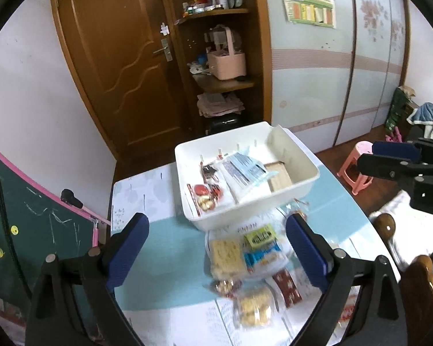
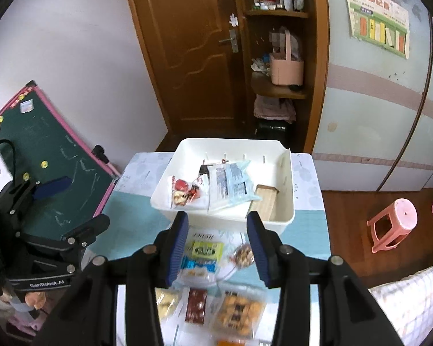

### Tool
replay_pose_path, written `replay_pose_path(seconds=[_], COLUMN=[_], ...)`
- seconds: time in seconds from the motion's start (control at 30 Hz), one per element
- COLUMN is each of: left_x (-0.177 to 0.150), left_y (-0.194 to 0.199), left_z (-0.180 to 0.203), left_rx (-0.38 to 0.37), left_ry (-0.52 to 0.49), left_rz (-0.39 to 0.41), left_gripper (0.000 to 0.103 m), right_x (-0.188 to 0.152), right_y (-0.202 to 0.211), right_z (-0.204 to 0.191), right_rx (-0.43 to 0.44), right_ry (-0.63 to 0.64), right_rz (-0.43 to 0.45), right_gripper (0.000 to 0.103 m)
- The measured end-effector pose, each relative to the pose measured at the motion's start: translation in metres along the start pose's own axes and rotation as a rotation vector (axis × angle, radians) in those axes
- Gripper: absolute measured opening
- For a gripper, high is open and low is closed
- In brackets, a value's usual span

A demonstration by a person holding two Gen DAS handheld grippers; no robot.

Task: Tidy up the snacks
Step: 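Move both tools back over the remaining snacks on the table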

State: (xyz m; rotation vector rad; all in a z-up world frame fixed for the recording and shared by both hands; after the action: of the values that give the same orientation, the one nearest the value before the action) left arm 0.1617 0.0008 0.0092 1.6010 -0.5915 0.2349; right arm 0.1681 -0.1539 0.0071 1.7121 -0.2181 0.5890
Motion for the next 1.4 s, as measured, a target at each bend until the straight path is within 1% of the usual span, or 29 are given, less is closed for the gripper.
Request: replay_pose_path(seconds=[0.1, 0.17, 0.27, 0.37, 0.47, 0.6, 0.67, 0.73, 0.8, 0.87, 0.9, 1.0, 1.17, 1.27, 1.4], left_x=[-0.021, -0.033, -0.054, -0.073, -0.09, -0.11, -0.119, -0.125, -0.131, -0.137, -0.14, -0.148, -0.159, -0.165, -0.168], left_y=[0.012, 0.017, 0.021, 0.017, 0.006, -0.016, -0.029, -0.04, -0.054, -0.068, -0.075, -0.098, -0.139, -0.161, -0.178], left_z=[0.005, 0.005, 0.007, 0.01, 0.017, 0.029, 0.036, 0.041, 0.046, 0.049, 0.05, 0.053, 0.05, 0.048, 0.049], left_rx=[-0.021, -0.041, -0.085, -0.118, -0.134, -0.11, -0.105, -0.102, -0.09, -0.087, -0.087, -0.09, -0.091, -0.107, -0.111], left_ry=[-0.012, -0.01, -0.002, 0.003, -0.006, -0.031, -0.037, -0.041, -0.045, -0.04, -0.034, -0.013, 0.033, 0.061, 0.079], left_rz=[-0.007, -0.015, -0.022, -0.03, -0.034, -0.022, -0.025, -0.032, -0.037, -0.049, -0.057, -0.1, -0.191, -0.247, -0.29], left_gripper=[0.096, 0.096, 0.096, 0.096, 0.096, 0.096, 0.096, 0.096, 0.096, 0.096, 0.096, 0.096, 0.096, 0.096, 0.096], right_x=[-0.022, -0.041, -0.069, -0.098, -0.125, -0.158, -0.167, -0.179, -0.188, -0.196, -0.2, -0.215, -0.24, -0.249, -0.252], right_y=[0.018, 0.027, 0.031, 0.024, 0.009, -0.018, -0.032, -0.05, -0.067, -0.078, -0.086, -0.106, -0.132, -0.143, -0.156], right_z=[-0.006, -0.011, -0.014, -0.013, -0.008, 0.007, 0.015, 0.022, 0.032, 0.043, 0.049, 0.064, 0.075, 0.073, 0.069], right_rx=[-0.003, -0.005, -0.036, -0.074, -0.094, -0.141, -0.156, -0.16, -0.202, -0.227, -0.224, -0.188, -0.173, -0.168, -0.157], right_ry=[0.031, 0.062, 0.108, 0.131, 0.132, 0.121, 0.126, 0.174, 0.228, 0.256, 0.261, 0.265, 0.329, 0.373, 0.409], right_rz=[0.026, 0.047, 0.068, 0.067, 0.036, -0.006, -0.035, -0.077, -0.116, -0.139, -0.16, -0.22, -0.305, -0.331, -0.352], right_gripper=[0.054, 0.065, 0.07, 0.072, 0.072, 0.072, 0.072, 0.072, 0.072, 0.072, 0.072, 0.072, 0.072, 0.072, 0.072])
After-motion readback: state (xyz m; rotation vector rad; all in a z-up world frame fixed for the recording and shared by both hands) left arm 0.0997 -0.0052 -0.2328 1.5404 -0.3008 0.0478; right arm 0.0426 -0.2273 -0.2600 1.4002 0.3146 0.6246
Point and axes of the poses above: each gripper's, at about its wrist camera, not at the fingertips, and y roughly against the way its jaws point, z to its right, x to its top, the point moved 6 cm from there along -y, roughly the way its jaws point, and after that the axes turned 14 degrees about -z, right-handed, at the moved point
